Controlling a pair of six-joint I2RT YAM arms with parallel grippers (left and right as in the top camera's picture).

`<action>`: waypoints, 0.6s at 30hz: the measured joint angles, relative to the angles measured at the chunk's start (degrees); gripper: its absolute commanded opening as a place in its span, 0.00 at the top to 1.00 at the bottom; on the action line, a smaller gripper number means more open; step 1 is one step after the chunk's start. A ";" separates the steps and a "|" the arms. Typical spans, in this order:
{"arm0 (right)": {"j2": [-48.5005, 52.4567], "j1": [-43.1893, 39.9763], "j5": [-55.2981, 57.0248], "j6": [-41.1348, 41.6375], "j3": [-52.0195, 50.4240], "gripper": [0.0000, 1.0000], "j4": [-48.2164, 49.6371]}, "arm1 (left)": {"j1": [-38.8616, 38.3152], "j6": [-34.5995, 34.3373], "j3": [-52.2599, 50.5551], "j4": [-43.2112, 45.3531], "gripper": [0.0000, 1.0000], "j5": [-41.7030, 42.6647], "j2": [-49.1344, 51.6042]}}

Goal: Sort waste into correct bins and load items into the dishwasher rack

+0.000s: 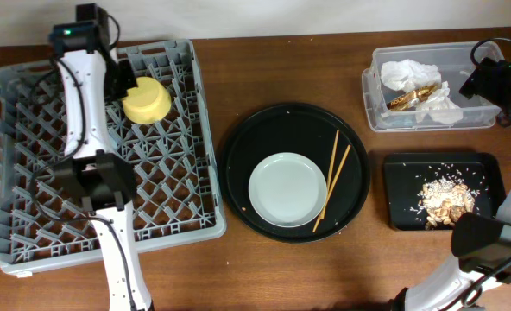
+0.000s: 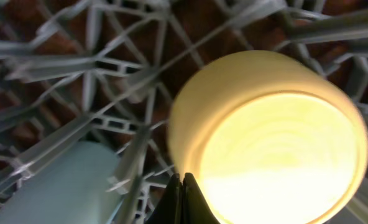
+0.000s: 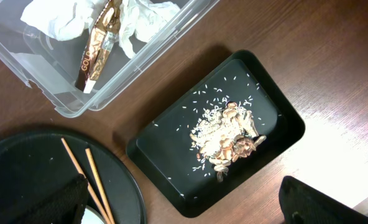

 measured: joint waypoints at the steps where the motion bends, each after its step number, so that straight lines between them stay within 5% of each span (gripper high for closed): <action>1: 0.00 0.00 0.02 0.02 0.00 0.01 0.00 | 0.37 -0.48 0.63 -0.63 1.00 0.04 0.00; 6: 0.00 0.00 0.00 -0.04 0.00 0.01 0.00 | -0.70 -0.94 5.31 -2.23 1.00 8.13 -0.50; 7: 0.00 0.00 0.00 0.00 0.00 0.01 0.00 | -1.33 -0.66 5.53 -2.40 0.91 10.64 -0.90; 8: 0.00 0.00 0.02 -0.04 0.00 0.01 -0.02 | -2.29 -0.22 5.57 -2.89 0.34 14.29 -1.44; 9: 0.00 0.00 0.02 0.00 0.00 0.01 0.00 | -3.45 0.61 5.75 -3.63 0.08 17.14 -1.95; 14: 0.00 0.00 0.00 0.00 0.00 0.01 0.00 | -11.82 2.03 4.94 -4.76 0.03 20.90 -2.73; 18: 0.00 0.00 0.00 -0.02 0.00 0.01 -0.02 | -16.48 2.21 1.14 -4.72 0.22 18.08 -2.84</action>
